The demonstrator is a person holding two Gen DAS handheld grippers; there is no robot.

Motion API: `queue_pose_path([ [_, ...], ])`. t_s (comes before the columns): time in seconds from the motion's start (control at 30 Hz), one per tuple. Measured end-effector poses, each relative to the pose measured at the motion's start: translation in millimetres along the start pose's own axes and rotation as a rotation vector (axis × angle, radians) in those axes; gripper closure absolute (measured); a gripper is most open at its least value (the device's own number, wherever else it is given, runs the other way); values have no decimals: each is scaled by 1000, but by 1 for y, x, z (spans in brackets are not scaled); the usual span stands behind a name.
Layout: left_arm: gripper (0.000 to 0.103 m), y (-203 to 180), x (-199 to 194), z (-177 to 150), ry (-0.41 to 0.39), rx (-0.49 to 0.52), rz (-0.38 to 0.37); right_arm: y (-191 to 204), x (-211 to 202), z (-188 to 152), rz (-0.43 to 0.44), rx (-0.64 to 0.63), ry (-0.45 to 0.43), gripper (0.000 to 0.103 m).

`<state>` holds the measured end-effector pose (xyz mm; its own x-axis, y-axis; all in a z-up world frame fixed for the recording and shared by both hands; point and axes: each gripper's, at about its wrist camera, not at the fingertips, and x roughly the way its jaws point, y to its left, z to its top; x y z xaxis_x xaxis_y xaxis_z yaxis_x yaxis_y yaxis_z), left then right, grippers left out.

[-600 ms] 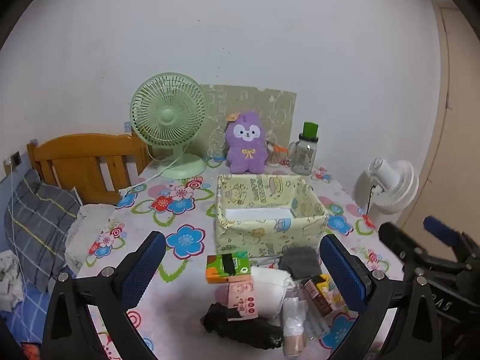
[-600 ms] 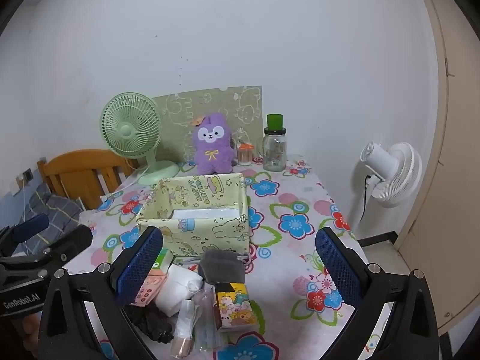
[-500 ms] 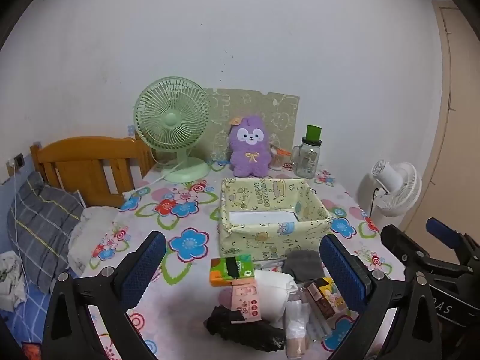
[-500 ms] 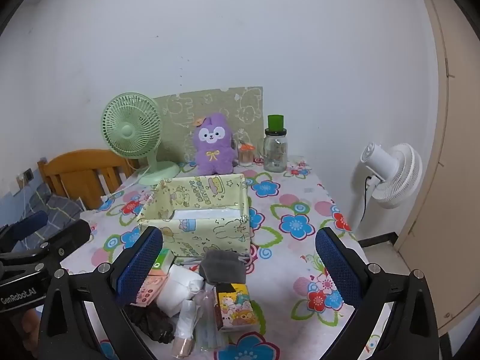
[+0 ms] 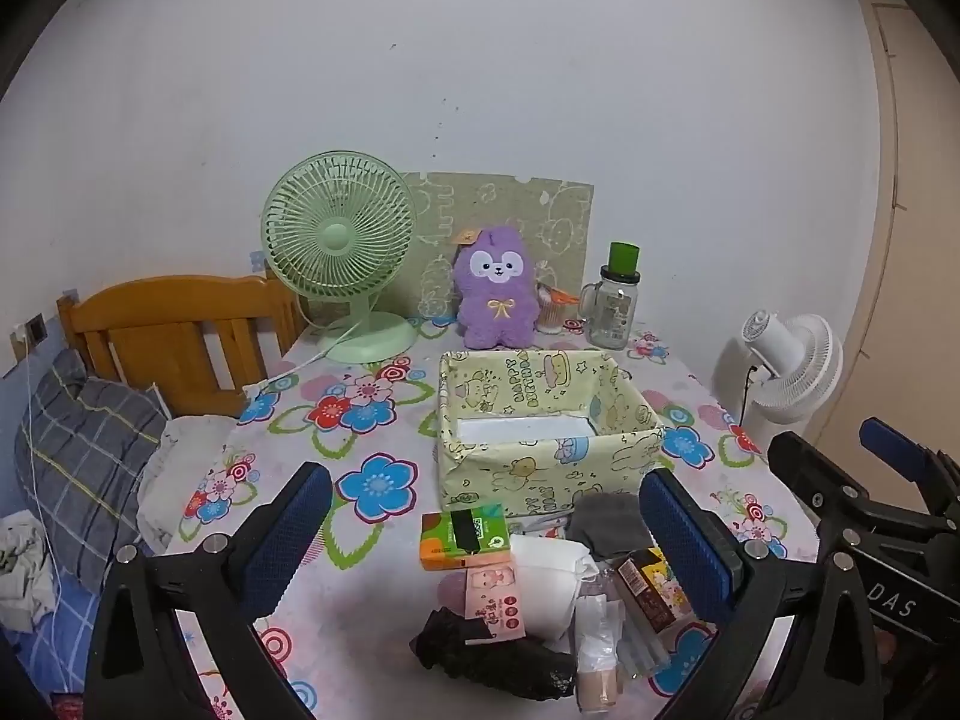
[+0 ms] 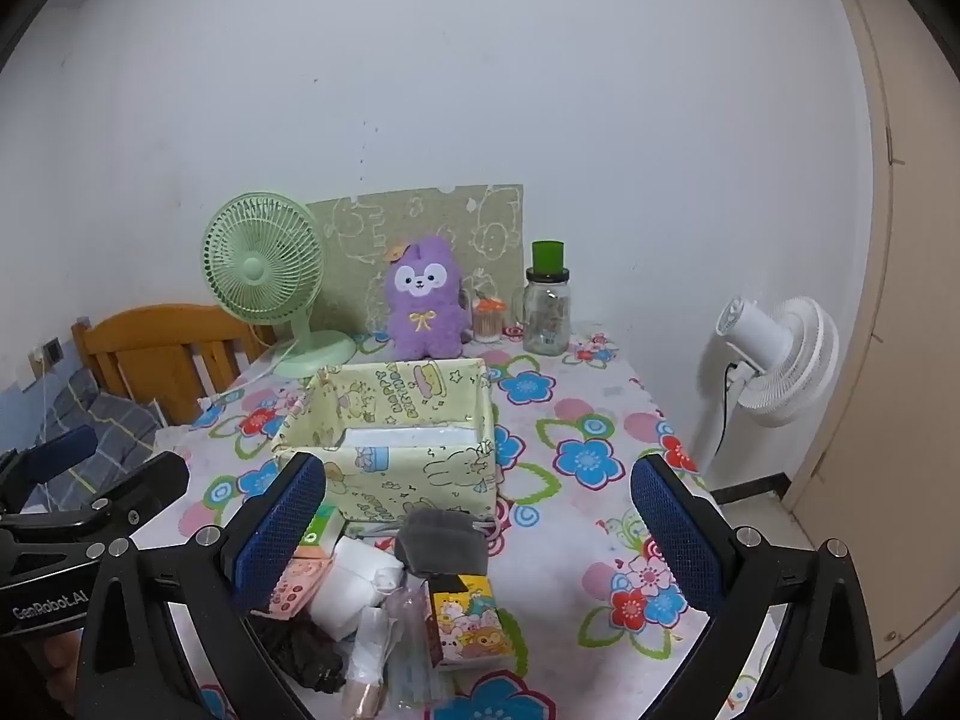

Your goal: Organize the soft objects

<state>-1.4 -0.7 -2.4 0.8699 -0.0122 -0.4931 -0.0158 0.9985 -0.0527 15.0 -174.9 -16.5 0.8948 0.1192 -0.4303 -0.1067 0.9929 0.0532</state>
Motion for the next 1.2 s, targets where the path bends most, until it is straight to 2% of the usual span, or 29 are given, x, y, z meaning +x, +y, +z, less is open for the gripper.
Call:
queue_pose_path([
  [0.5, 0, -1, 2, 1, 14, 2, 3, -3, 2, 2, 2, 9, 13, 0],
  [0.67, 0, -2, 3, 2, 33, 5, -26, -4, 4, 1, -1, 9, 16, 0],
  [1.2, 0, -1, 9, 2, 43, 10, -15, -4, 7, -3, 4, 9, 17, 0],
])
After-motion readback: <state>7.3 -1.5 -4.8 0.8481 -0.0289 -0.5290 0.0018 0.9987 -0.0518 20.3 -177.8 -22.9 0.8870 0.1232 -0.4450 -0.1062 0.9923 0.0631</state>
